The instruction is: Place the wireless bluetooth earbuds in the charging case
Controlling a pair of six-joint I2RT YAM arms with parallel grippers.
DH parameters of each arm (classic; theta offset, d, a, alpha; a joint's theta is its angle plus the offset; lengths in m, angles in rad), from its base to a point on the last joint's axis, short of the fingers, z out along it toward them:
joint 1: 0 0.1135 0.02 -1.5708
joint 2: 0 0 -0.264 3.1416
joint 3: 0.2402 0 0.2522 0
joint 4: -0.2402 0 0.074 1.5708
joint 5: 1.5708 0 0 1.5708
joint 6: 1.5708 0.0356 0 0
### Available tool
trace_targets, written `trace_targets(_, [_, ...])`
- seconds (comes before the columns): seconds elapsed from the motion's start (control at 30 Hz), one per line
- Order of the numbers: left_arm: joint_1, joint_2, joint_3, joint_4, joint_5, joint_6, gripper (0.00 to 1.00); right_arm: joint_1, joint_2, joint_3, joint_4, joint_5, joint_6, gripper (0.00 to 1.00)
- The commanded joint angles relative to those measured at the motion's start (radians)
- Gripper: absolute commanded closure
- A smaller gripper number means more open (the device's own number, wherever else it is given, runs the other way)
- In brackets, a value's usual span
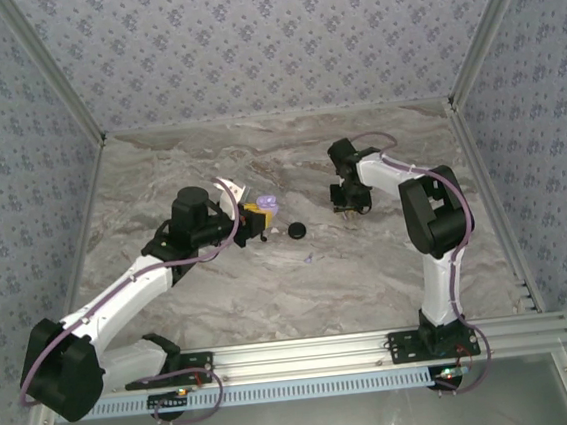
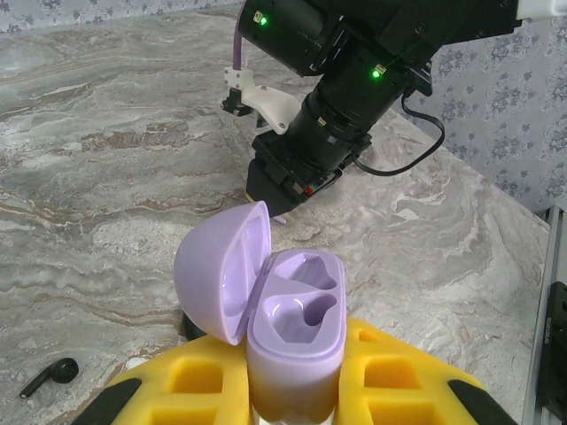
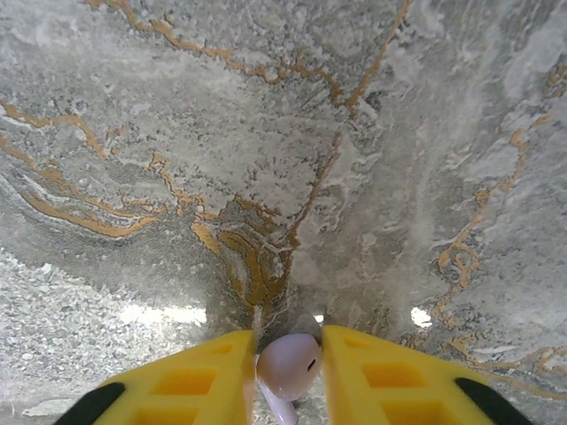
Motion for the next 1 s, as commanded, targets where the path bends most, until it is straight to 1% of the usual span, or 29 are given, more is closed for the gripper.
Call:
trace_targets(0.0, [-0.006,-0.001,0.007,0.014,-0.005,-0.006,0.83,-0.006,0.015,-0.003,-0.025,0.008,-0.013,0.67])
trace_targets(0.13, [-0.005,0.0,0.007,0.014,-0.005,-0.007,0.83,-0.004,0.02,0.021,-0.056,0.015,-0.062,0.61])
trace_targets(0.3, [-0.005,0.0,0.008,0.012,-0.005,-0.006,0.83,-0.004,0.046,0.063,-0.106,0.027,-0.108,0.6])
trace_targets(0.5, [-0.005,0.0,0.008,0.01,-0.005,-0.009,0.83,0.011,0.082,0.098,-0.14,0.016,-0.134,0.62])
trace_targets(0.97, [-0.005,-0.004,0.006,0.009,-0.006,-0.008,0.83,0.018,0.118,0.12,-0.141,0.012,-0.132,0.68])
